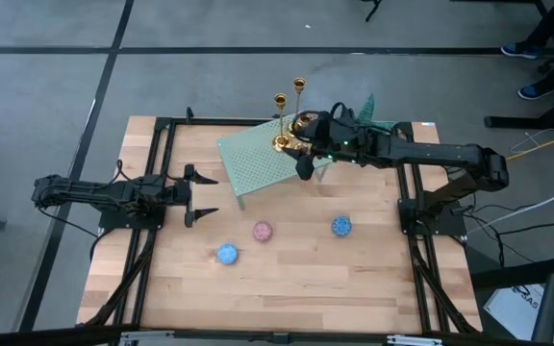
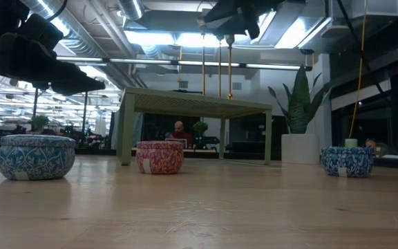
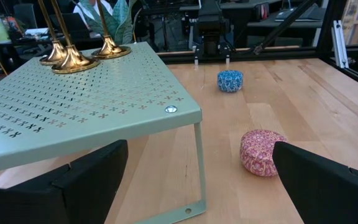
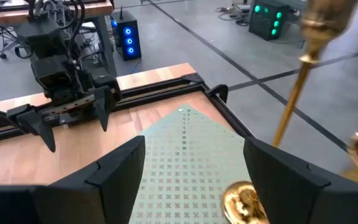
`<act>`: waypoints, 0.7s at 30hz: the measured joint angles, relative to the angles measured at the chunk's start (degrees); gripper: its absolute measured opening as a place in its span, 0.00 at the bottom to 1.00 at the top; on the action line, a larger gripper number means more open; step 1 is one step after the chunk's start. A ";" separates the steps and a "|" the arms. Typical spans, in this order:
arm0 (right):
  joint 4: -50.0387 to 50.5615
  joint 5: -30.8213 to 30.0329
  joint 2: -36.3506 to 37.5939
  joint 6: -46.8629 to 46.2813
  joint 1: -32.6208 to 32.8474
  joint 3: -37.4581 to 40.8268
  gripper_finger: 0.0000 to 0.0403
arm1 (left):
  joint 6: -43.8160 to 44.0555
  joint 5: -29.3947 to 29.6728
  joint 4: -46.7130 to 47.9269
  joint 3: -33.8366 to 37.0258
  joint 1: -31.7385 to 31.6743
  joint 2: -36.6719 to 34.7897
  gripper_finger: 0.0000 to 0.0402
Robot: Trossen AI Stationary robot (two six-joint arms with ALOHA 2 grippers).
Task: Pick & Place candle stick holders
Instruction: Put the blue scented candle on the shelf
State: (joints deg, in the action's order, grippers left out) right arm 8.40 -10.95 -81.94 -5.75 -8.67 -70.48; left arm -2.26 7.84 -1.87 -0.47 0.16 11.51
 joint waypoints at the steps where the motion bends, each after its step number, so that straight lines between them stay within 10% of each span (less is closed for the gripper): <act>1: 1.07 -0.02 0.60 0.02 0.00 0.01 0.68 | 0.00 -0.01 0.00 -0.01 0.01 -0.01 1.00; 21: 32.13 10.38 5.19 -9.05 4.49 0.02 0.59 | 0.00 -0.01 0.00 0.00 -0.01 0.00 1.00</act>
State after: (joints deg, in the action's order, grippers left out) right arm 40.53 -0.56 -76.75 -14.81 -4.18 -70.46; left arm -2.26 7.83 -1.87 -0.47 0.14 11.51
